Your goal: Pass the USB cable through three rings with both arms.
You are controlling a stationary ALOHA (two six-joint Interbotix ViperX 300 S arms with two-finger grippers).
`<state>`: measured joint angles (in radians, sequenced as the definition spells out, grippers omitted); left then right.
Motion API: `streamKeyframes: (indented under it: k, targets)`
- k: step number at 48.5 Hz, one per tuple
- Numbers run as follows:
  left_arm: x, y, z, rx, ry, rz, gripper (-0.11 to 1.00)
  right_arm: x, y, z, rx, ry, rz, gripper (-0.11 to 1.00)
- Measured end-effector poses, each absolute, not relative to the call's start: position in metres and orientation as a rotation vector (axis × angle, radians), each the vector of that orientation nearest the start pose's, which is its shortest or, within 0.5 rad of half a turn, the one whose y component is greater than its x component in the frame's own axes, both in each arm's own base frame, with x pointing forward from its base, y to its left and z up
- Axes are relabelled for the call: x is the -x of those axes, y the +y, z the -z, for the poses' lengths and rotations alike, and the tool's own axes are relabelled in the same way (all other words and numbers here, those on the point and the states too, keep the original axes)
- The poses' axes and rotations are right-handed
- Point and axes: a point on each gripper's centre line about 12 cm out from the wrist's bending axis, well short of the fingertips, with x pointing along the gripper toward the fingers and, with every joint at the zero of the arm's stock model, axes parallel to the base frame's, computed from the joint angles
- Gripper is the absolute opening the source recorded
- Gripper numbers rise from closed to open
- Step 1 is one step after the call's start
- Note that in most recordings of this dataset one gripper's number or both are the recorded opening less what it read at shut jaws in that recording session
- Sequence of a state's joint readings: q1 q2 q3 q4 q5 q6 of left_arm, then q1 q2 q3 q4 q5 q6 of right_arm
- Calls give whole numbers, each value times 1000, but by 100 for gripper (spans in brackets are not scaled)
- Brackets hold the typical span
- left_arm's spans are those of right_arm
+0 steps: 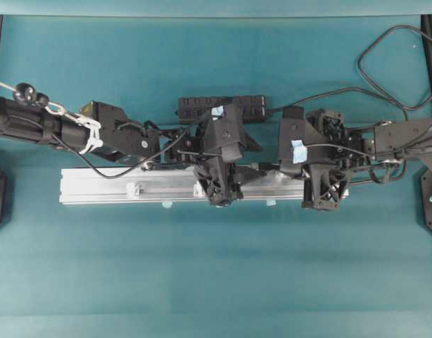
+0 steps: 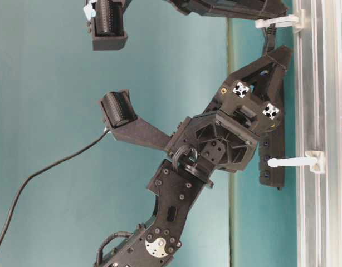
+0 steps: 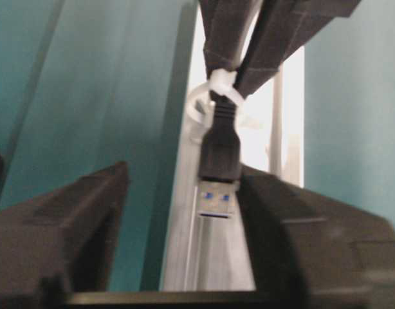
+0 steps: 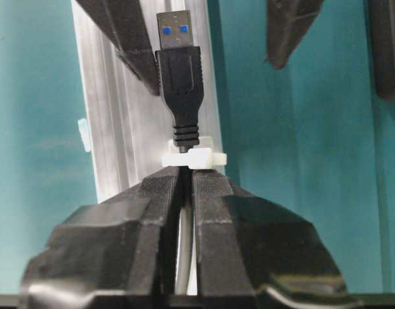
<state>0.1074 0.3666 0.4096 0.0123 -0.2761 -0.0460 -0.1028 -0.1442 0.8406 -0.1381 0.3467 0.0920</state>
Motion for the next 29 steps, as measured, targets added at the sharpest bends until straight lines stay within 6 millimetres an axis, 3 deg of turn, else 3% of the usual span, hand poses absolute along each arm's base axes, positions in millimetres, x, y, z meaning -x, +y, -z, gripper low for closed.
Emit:
streamKeyframes:
  k: [9, 29]
  targets:
    - [-479, 46, -118, 47, 500, -96, 20, -304, -38, -139, 4, 1040, 119, -8]
    - [-479, 44, -118, 42, 499, -91, 20, -304, -37, -136, 4, 1048, 117, -8]
